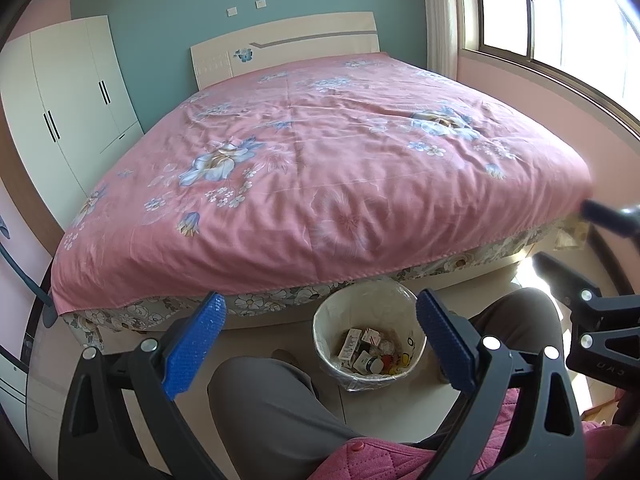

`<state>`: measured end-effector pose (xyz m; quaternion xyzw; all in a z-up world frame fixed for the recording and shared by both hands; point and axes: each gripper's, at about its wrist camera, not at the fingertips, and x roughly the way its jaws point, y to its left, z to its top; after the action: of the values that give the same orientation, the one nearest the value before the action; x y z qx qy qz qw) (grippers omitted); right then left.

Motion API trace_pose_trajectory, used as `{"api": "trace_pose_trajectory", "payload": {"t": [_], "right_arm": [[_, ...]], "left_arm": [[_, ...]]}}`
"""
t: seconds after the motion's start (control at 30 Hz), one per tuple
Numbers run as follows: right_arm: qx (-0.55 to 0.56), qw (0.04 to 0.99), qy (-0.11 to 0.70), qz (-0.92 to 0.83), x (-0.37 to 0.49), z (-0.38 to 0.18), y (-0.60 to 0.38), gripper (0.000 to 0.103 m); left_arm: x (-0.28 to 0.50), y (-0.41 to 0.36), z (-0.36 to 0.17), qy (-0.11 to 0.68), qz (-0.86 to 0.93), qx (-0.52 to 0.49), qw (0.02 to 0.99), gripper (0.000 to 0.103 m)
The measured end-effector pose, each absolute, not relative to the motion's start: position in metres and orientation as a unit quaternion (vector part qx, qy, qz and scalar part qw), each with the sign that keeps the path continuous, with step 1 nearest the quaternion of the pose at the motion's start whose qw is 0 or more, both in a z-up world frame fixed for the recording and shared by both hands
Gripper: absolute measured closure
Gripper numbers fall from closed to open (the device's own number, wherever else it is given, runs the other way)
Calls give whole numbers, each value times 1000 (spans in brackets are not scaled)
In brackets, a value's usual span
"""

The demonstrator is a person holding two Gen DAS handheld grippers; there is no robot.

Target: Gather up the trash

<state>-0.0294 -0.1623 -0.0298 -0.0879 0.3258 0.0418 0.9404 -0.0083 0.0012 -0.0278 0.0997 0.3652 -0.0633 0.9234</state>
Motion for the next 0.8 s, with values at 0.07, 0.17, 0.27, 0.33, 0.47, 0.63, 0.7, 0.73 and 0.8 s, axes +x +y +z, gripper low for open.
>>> {"api": "trace_pose_trajectory", "payload": {"t": [0.07, 0.17, 0.27, 0.33, 0.47, 0.63, 0.7, 0.73, 0.8], "right_arm": [[-89, 940, 326, 42, -29, -30, -162, 18], [-88, 940, 326, 41, -29, -30, -162, 18], [-87, 940, 326, 41, -30, -30, -162, 18], [-88, 940, 326, 42, -30, -30, -163, 18], [-88, 940, 326, 41, -29, -29, -162, 18], [-88, 940, 326, 40, -29, -28, -161, 18], [-88, 940, 327, 40, -28, -29, -160, 18], [-88, 940, 327, 41, -29, -29, -162, 18], [-88, 940, 328, 41, -29, -29, -162, 18]], "left_arm": [[-8, 1, -28, 365, -63, 100, 923, 5], [-8, 1, -28, 366, -63, 100, 923, 5], [-8, 1, -28, 365, -63, 100, 924, 5], [-8, 1, -28, 366, -63, 100, 923, 5], [-8, 0, -28, 367, -65, 100, 922, 6], [-9, 1, -29, 368, -66, 99, 922, 5], [-8, 1, -29, 367, -64, 99, 923, 5], [-9, 0, -29, 367, -64, 99, 923, 5], [-9, 1, -29, 368, -65, 99, 922, 5]]}}
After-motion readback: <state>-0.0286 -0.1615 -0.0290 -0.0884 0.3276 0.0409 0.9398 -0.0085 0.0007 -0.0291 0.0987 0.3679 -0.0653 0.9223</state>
